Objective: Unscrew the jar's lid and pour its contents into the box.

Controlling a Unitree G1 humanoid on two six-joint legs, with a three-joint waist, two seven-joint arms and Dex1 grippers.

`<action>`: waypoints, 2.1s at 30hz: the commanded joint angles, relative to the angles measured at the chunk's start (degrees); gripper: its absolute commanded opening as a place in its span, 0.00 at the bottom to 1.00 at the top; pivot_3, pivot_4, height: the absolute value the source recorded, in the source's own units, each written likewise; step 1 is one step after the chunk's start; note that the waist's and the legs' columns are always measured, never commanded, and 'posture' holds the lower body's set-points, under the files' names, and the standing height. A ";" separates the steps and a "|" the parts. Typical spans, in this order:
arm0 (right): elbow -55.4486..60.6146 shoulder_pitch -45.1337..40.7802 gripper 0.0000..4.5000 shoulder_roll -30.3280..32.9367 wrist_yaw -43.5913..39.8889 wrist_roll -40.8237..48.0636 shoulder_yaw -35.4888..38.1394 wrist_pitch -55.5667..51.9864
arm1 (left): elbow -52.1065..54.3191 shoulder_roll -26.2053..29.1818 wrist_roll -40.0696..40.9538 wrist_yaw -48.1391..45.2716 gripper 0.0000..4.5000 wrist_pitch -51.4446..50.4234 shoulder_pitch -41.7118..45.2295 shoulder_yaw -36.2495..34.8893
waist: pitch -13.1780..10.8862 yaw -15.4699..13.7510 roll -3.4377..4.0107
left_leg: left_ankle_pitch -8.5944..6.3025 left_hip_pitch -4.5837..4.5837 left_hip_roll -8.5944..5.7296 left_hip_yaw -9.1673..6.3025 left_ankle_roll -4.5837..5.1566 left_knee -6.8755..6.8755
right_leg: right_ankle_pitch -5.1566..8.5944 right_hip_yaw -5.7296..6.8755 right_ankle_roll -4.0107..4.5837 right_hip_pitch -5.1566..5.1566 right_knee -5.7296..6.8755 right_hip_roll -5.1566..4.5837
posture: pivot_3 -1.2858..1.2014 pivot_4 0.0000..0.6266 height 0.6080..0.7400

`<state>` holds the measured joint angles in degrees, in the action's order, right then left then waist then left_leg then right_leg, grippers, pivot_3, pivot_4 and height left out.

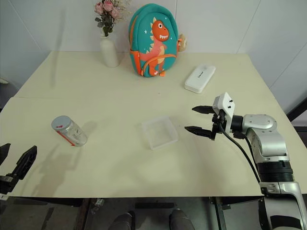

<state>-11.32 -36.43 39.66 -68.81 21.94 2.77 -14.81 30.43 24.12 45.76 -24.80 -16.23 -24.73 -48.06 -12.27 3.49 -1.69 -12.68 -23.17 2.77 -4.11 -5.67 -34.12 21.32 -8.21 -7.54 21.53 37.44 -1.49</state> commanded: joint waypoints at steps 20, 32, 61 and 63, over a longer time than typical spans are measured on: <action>9.34 0.60 1.00 -0.97 -1.06 4.80 -0.09 -5.60 | -4.99 -3.59 -19.16 5.79 0.99 8.76 8.36 15.16 | 0.00 -0.09 0.00 | -0.02 -0.02 -0.03 0.05 0.02 -0.19 | -0.11 -0.08 -0.18 -0.05 0.03 0.01 | 0.52 0.24 1.00; 11.43 1.59 1.00 -0.13 -0.22 5.07 1.12 -6.75 | -16.82 -2.99 -22.23 5.32 0.99 13.02 18.16 18.80 | 0.01 -0.18 0.00 | -0.03 -0.03 -0.03 0.04 0.04 -0.24 | -0.15 -0.08 -0.24 -0.04 0.06 0.01 | 0.52 0.24 1.00; 14.04 3.62 1.00 1.81 2.46 5.13 2.22 -7.32 | -29.23 -0.96 -22.89 2.07 0.45 13.30 30.60 23.98 | 0.00 -0.32 0.00 | -0.03 -0.04 -0.04 0.02 0.04 -0.45 | -0.18 -0.07 -0.31 -0.05 0.25 0.00 | 0.52 0.24 1.00; 13.71 3.19 1.00 1.72 2.64 5.08 2.15 -7.28 | -29.32 -0.85 -22.96 2.33 0.45 13.19 30.99 23.81 | 0.01 -0.32 0.01 | -0.03 -0.04 -0.04 0.02 0.04 -0.48 | -0.18 -0.07 -0.31 -0.05 0.28 0.00 | 0.52 0.24 1.00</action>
<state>1.39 -32.37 40.37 -66.42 26.02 2.83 -22.54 0.28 22.69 22.87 -22.96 -2.93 6.05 -24.07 -12.26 3.17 -1.69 -12.72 -23.20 2.73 -4.09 -5.63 -34.62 21.14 -8.28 -7.85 21.48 37.74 -1.49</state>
